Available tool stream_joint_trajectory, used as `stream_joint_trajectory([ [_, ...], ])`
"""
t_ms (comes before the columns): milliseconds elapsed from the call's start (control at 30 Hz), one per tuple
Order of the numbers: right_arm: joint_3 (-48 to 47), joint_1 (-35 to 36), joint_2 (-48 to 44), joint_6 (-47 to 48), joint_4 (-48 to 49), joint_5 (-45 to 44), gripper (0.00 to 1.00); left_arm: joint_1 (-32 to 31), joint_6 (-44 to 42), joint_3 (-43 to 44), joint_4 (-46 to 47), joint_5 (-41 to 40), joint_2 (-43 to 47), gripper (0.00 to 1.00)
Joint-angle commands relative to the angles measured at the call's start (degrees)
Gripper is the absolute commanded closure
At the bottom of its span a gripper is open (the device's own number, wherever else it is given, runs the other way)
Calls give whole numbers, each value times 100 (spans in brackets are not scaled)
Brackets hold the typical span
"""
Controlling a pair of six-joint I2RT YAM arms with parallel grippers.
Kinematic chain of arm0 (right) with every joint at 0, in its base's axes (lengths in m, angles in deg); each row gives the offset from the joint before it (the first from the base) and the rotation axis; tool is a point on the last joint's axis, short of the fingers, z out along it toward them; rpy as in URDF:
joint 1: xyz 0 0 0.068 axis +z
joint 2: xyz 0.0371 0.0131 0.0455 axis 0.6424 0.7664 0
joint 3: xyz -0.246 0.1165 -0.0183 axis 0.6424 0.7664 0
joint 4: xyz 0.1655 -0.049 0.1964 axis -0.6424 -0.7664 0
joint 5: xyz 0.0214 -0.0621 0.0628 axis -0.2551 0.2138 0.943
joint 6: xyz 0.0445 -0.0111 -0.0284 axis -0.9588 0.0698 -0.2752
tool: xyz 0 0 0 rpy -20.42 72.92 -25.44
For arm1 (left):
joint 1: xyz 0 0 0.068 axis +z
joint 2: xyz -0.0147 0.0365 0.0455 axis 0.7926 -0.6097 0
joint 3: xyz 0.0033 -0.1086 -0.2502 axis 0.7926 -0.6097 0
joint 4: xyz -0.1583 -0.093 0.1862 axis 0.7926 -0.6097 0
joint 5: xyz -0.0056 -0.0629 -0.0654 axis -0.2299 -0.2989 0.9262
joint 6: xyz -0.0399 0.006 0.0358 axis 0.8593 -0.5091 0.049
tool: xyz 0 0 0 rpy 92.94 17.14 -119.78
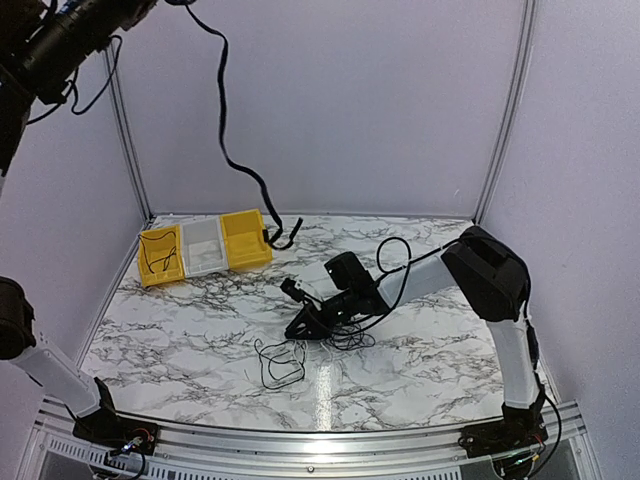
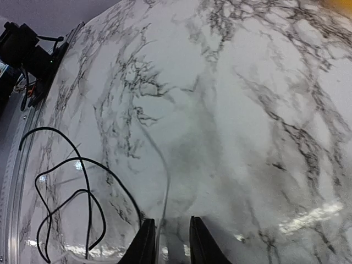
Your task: Untangle the cables
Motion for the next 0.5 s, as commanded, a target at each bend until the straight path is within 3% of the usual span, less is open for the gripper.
stream_joint_trajectory([
  [0, 78, -492, -48, 60, -507, -492, 77, -24, -580, 252, 181, -558, 153, 100],
  [233, -21, -783, -833, 977, -1672, -518, 76, -15, -1297, -1382, 115, -1645, 843, 100],
  [467, 444, -826, -2387, 1928, -2539, -889, 62, 189, -1537, -2732, -80, -2655, 1367, 100],
])
